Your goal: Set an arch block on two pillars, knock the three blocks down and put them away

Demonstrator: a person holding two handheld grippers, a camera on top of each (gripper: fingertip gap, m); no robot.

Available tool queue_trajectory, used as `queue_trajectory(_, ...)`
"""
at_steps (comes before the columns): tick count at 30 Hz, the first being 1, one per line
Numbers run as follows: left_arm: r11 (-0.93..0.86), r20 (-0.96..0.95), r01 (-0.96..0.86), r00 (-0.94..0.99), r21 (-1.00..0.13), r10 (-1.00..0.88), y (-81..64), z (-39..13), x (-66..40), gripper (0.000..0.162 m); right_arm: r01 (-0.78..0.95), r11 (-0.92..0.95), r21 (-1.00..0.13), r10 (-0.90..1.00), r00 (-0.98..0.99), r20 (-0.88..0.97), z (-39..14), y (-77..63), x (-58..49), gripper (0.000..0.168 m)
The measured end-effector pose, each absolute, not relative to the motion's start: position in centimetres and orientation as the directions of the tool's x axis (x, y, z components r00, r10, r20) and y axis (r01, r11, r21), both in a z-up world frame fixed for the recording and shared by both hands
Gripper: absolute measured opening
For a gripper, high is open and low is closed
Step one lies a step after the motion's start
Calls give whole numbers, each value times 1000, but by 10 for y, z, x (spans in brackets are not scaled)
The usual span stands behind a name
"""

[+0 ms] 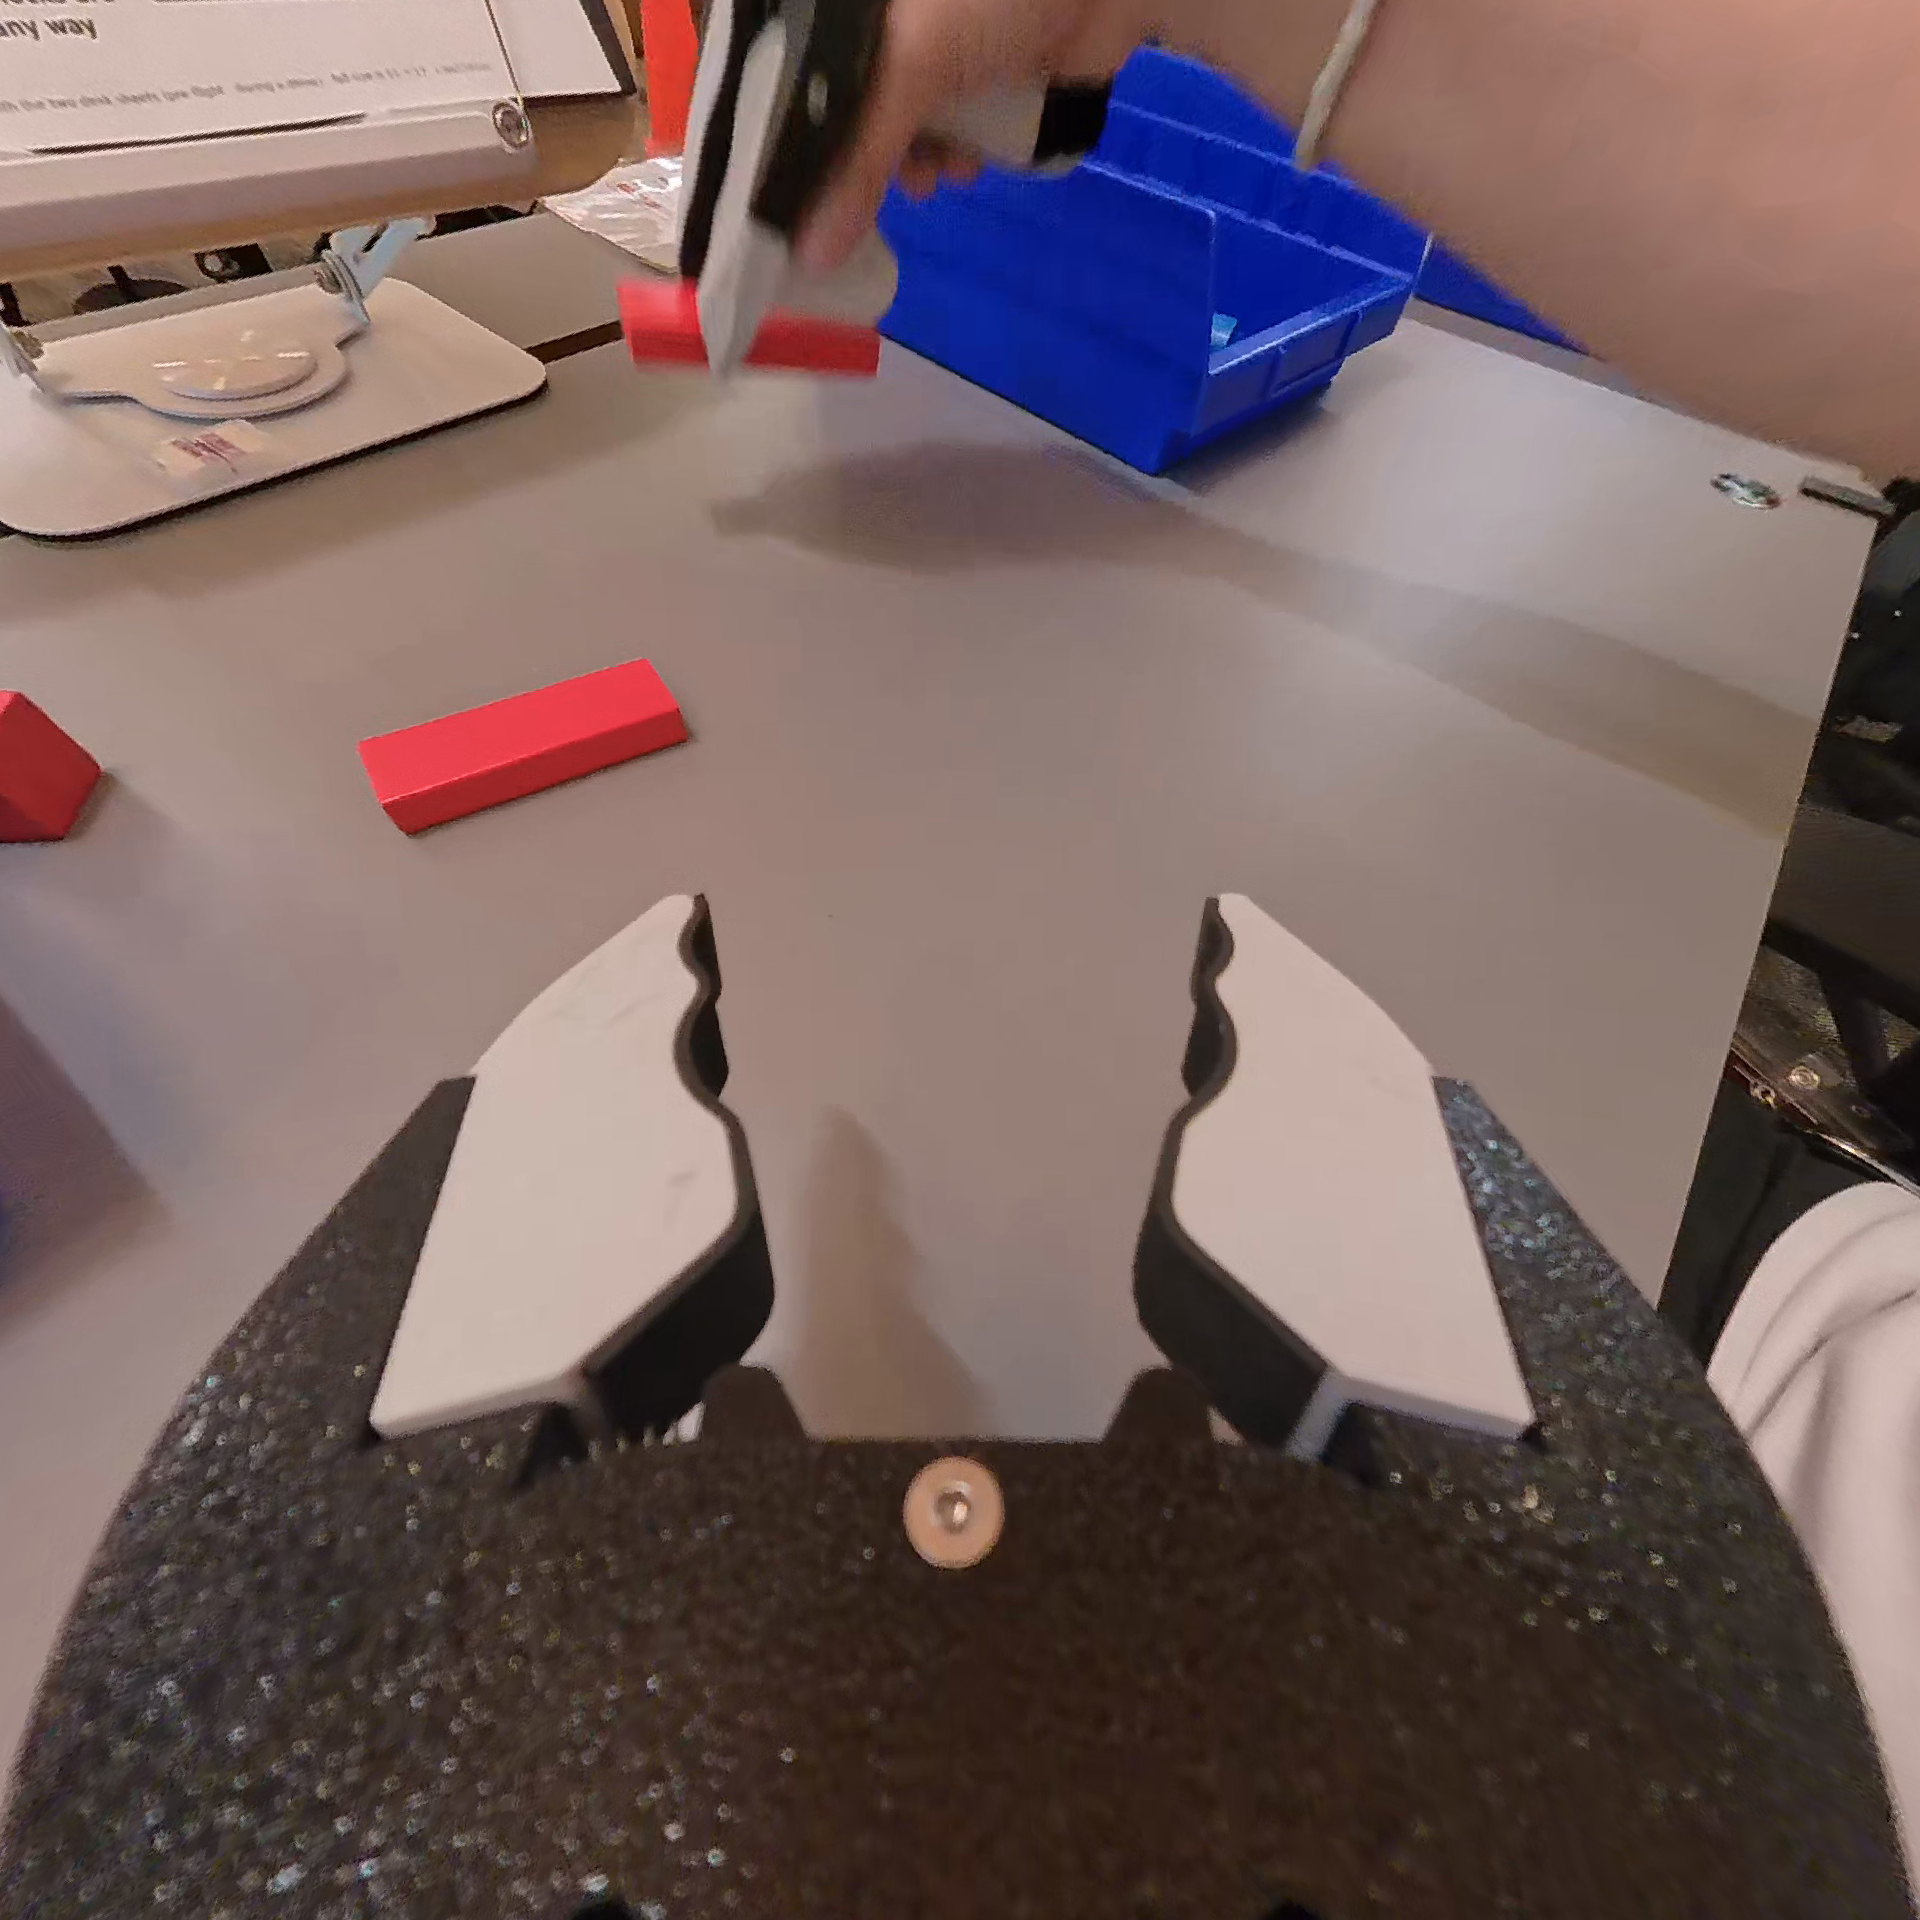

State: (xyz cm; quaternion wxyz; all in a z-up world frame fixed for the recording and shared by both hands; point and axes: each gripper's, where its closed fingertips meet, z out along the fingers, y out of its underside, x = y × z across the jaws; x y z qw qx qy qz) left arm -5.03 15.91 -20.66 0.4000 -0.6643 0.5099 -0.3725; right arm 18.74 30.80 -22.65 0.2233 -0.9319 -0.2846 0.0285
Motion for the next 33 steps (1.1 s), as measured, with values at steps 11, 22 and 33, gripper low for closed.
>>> queue_trajectory(11,-153,88,-382,182,-912,-979,151,-203,-47,87,114,-927,-357,23,968,248,-151,191,409,32)
queue_trajectory(22,-138,99,-384,120,-913,-988,138,-201,-23,86,-95,-962,-255,-136,979,150,-245,128,450,32)
queue_trajectory(33,-136,104,-403,101,-905,-989,131,-207,-17,87,-31,-971,-239,-69,986,154,-255,131,448,33)
